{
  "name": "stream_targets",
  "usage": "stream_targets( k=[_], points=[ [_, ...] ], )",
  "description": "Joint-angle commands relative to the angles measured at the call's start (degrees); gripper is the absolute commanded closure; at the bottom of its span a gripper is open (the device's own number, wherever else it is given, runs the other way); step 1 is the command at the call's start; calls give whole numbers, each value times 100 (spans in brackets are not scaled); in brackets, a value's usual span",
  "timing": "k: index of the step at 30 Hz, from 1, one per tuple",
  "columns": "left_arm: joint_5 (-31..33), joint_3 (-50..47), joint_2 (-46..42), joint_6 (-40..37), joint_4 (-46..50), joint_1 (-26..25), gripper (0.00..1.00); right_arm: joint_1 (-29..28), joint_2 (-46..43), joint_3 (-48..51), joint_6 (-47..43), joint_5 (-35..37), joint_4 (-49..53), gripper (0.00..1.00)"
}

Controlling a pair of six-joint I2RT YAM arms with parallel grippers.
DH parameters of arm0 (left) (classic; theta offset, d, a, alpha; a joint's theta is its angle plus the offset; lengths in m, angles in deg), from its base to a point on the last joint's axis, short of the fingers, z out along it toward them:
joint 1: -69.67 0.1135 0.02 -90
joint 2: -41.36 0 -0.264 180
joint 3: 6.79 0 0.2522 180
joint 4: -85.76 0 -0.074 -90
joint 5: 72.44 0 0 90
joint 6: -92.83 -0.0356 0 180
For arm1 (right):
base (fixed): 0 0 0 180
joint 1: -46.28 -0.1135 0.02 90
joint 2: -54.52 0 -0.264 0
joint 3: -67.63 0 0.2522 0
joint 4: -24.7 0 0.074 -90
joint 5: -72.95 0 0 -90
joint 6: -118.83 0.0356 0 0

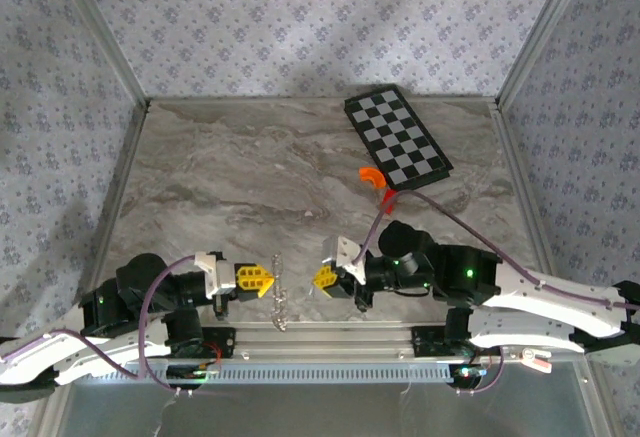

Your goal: Put the keys on the keyring

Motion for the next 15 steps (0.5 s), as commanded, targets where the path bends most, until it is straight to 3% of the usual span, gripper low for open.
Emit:
stream_targets(
  k=[1, 15],
  points=[
    [-137, 49, 93, -93, -299, -25, 100, -120, 39, -216, -88, 386, 6, 100],
    [-102, -64, 289, -111, -484, -21, 100, -436, 470, -603, -7, 1053, 301, 100]
  ],
)
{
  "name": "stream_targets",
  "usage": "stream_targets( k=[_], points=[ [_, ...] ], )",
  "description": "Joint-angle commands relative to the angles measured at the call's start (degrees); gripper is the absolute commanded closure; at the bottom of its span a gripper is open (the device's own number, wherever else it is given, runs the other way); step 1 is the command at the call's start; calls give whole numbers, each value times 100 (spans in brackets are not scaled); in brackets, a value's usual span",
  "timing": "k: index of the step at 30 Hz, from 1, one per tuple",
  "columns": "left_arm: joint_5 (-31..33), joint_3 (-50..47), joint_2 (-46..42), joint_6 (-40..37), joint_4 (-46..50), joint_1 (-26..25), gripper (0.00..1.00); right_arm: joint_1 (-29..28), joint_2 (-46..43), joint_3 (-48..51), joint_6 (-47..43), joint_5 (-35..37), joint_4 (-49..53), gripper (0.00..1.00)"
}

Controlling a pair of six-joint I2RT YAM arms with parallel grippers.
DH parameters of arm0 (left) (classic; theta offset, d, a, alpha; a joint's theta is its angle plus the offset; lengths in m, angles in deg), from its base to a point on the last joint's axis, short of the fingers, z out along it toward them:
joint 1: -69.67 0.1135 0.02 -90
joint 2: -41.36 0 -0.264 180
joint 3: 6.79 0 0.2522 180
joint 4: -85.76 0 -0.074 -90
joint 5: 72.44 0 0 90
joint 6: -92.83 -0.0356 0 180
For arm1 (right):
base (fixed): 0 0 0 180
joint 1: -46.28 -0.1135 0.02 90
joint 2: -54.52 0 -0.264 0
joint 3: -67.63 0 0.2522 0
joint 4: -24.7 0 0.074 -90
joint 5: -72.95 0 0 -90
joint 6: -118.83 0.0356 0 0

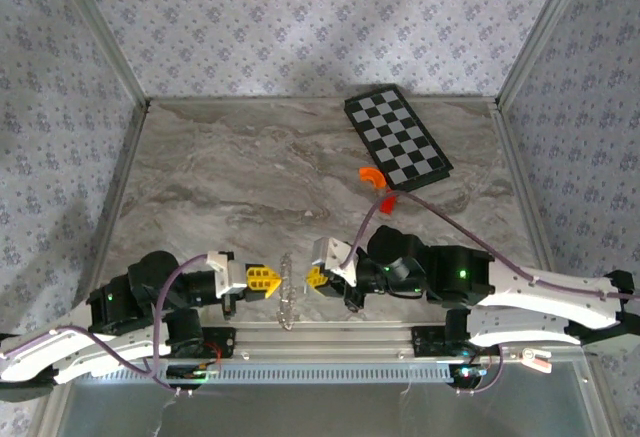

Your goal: Put the keys on the keyring

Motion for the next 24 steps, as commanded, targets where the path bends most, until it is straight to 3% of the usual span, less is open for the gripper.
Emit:
stream_targets(
  k=[1, 14, 24],
  points=[
    [-27, 1, 2, -94, -392, -22, 100, -65, 123, -240, 9, 312, 146, 100],
    [245, -137, -43, 46, -571, -21, 100, -440, 276, -196, -199, 1104, -300, 100],
    [356, -212, -90, 90, -599, -20, 100, -625, 355, -197, -360, 1269, -463, 100]
  ],
)
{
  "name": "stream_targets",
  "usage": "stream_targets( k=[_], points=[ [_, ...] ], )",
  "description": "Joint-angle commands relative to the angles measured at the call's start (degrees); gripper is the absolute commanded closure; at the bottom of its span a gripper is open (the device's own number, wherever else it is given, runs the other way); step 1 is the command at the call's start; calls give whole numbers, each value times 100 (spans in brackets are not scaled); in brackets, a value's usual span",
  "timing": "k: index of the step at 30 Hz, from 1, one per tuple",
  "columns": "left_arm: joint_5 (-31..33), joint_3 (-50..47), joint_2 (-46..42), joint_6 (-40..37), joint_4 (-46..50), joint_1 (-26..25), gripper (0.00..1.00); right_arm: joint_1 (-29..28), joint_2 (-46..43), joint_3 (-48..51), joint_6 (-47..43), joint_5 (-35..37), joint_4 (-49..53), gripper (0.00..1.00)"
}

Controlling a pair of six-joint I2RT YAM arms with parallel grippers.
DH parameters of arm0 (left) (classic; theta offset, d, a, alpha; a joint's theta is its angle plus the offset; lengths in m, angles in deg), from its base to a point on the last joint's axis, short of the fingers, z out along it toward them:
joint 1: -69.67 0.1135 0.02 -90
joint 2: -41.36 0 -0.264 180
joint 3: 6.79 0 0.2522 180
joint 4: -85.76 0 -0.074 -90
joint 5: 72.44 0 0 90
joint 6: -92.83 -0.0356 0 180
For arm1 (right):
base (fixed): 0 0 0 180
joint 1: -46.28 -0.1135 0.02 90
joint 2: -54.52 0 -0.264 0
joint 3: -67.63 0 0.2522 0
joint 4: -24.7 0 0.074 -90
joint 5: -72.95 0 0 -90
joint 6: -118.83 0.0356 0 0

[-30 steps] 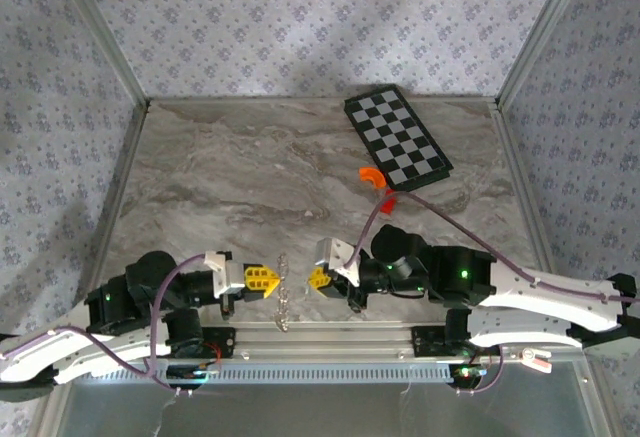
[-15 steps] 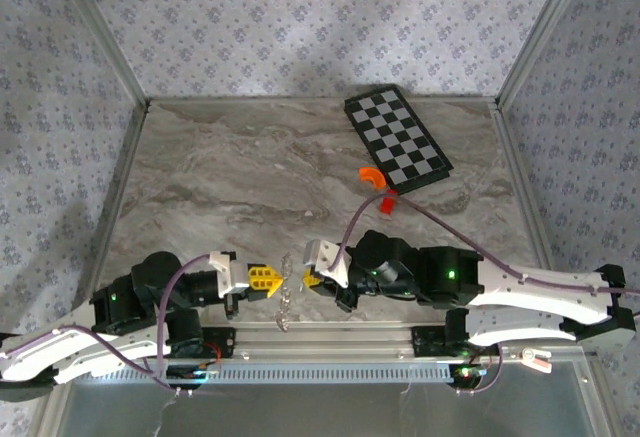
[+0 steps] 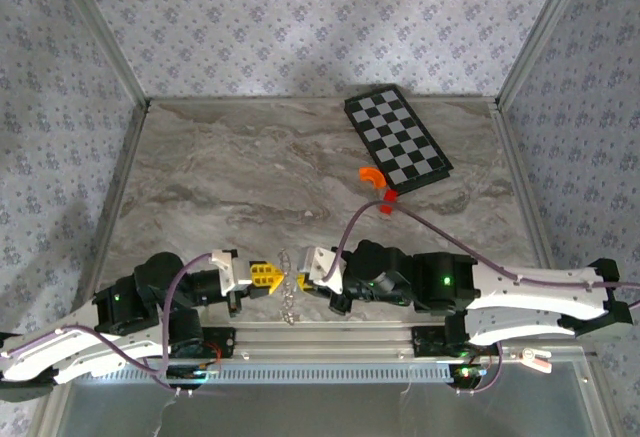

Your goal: Put the keys on the keyring

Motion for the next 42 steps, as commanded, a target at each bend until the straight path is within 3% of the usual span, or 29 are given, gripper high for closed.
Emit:
stream_targets(
  k=[1, 23, 42],
  points=[
    [46, 24, -78, 41, -360, -19, 100, -48, -44, -112, -124, 159, -247, 100],
    [28, 11, -91, 31, -373, -18, 100, -59, 16, -118, -151, 364, -354, 100],
    [125, -8, -167, 16, -381, -20, 100, -71, -14, -83, -165, 74, -358, 100]
  ],
)
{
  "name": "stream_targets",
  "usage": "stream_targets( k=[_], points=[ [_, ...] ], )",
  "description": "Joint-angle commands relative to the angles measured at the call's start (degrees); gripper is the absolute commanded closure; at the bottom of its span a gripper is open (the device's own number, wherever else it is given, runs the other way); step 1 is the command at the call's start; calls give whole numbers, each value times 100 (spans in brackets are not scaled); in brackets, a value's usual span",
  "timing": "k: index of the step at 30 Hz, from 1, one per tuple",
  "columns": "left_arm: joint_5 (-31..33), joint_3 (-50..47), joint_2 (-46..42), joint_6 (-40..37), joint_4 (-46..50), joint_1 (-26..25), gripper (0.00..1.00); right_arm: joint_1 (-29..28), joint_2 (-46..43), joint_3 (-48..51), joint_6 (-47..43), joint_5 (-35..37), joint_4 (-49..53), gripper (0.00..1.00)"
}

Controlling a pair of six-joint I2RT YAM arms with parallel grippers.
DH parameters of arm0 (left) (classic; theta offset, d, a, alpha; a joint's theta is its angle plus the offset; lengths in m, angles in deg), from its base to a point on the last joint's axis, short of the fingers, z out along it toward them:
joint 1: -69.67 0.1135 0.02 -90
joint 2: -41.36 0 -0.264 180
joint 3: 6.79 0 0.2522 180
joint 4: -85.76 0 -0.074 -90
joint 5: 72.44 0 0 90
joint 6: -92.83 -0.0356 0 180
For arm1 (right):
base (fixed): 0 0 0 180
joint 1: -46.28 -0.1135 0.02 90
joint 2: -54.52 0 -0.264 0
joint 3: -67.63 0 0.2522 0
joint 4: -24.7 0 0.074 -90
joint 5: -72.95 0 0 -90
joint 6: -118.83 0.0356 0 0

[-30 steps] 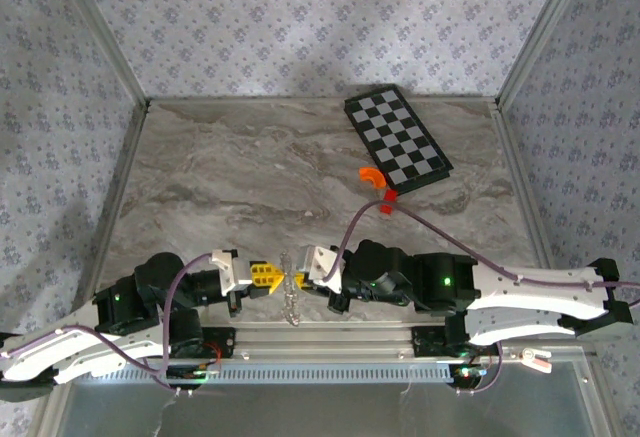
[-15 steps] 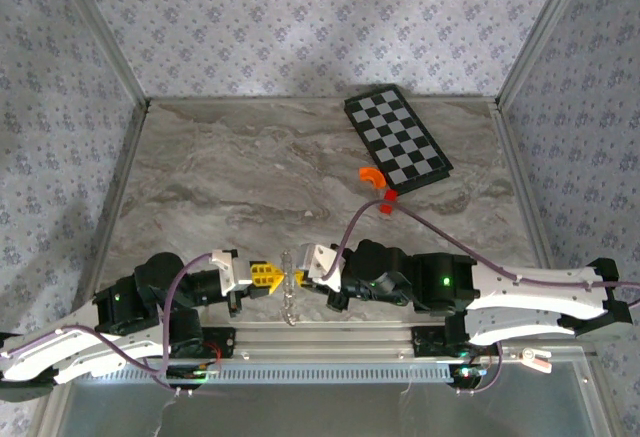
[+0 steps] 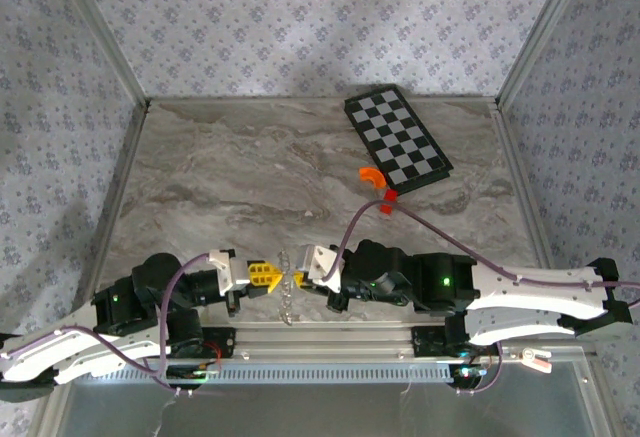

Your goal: Put the keys on the keyring

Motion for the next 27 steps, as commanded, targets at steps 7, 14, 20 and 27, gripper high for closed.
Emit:
stream_targets(
  k=[7, 14, 20, 27],
  points=[
    [9, 4, -47, 23, -385, -24, 100, -26, 47, -129, -116, -86, -134, 100],
    [-17, -4, -49, 14, -386, -22, 100, -23, 13, -123, -107, -22, -139, 100],
    [-26, 0, -62, 8, -375, -25, 100, -4, -29, -102, -81, 59, -147, 100],
    [-66, 6, -50, 6, -384, -21, 100, 25, 4, -129, -90, 44, -177, 100]
  ],
)
